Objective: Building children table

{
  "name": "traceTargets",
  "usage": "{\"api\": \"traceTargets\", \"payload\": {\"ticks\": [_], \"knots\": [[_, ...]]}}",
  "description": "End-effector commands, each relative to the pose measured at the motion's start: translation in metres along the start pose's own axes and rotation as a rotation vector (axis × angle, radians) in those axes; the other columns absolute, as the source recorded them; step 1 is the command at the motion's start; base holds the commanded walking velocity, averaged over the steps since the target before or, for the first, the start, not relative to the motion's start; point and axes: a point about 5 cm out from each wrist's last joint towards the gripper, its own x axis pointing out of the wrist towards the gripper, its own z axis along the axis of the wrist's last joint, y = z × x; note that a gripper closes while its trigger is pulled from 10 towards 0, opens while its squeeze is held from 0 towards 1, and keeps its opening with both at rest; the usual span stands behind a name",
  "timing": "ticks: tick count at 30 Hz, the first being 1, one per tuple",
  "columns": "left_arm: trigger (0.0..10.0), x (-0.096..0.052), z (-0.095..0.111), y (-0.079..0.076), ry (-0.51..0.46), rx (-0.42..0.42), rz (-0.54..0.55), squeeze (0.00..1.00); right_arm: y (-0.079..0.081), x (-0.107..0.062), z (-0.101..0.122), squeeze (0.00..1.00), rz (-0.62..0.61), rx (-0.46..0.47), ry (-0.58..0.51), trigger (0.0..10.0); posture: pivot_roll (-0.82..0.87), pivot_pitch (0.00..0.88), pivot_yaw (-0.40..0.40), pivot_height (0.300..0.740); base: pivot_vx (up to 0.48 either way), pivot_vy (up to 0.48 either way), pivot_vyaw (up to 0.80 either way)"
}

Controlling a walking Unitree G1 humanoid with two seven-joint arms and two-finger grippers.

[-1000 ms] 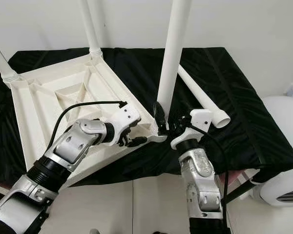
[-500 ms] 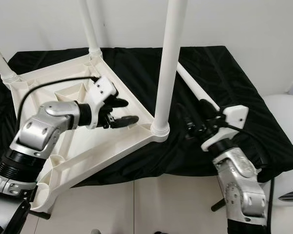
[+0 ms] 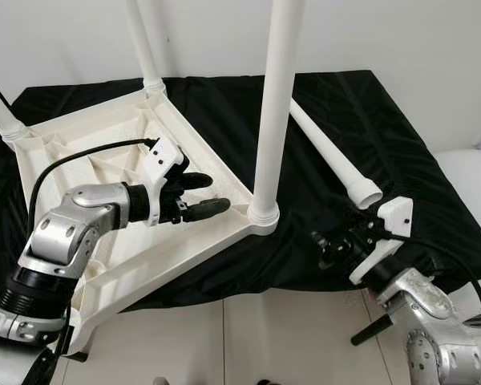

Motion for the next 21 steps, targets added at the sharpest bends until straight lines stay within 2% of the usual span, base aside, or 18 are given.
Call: {"api": "traceTargets", "payload": {"ticks": [1, 4, 6, 8, 16, 18, 21], "knots": [[10.0, -0.006, -0.003, 0.013, 0.010, -0.011, 0.276, 0.00, 0.006, 0.000, 0.000, 0.00, 0.048, 0.019, 0.007, 10.0, -0.11, 0.145, 0.085, 0.740, 0.000, 0.000, 0.00], [10.0, -0.009, 0.004, 0.019, -0.019, 0.016, 0.390, 0.00, 0.007, 0.005, -0.004, 0.00, 0.124, 0.034, 0.035, 10.0, -0.09, 0.150, 0.068, 0.740, 0.000, 0.000, 0.00], [10.0, -0.010, 0.006, 0.021, -0.027, 0.023, 0.420, 0.00, 0.006, 0.007, -0.004, 0.00, 0.142, 0.039, 0.041, 10.0, -0.09, 0.150, 0.068, 0.740, 0.000, 0.000, 0.00], [10.0, -0.016, 0.012, 0.027, -0.066, 0.014, 0.500, 0.00, 0.005, 0.014, -0.007, 0.00, 0.207, 0.073, 0.068, 10.0, -0.08, 0.162, 0.051, 0.740, 0.000, 0.000, 0.00], [10.0, -0.022, 0.015, 0.030, -0.083, 0.016, 0.551, 0.00, 0.004, 0.020, -0.009, 0.00, 0.276, 0.088, 0.089, 10.0, -0.06, 0.174, 0.034, 0.740, 0.000, 0.000, 0.00], [10.0, -0.027, 0.011, 0.031, -0.065, -0.002, 0.646, 0.00, 0.000, 0.034, -0.013, 0.00, 0.338, 0.093, 0.105, 10.0, -0.04, 0.192, 0.017, 0.740, 0.000, 0.000, 0.00], [10.0, -0.029, 0.008, 0.029, -0.060, -0.026, 0.700, 0.00, -0.003, 0.043, -0.015, 0.00, 0.375, 0.103, 0.111, 10.0, -0.02, 0.206, 0.012, 0.740, 0.000, 0.000, 0.00]]}}
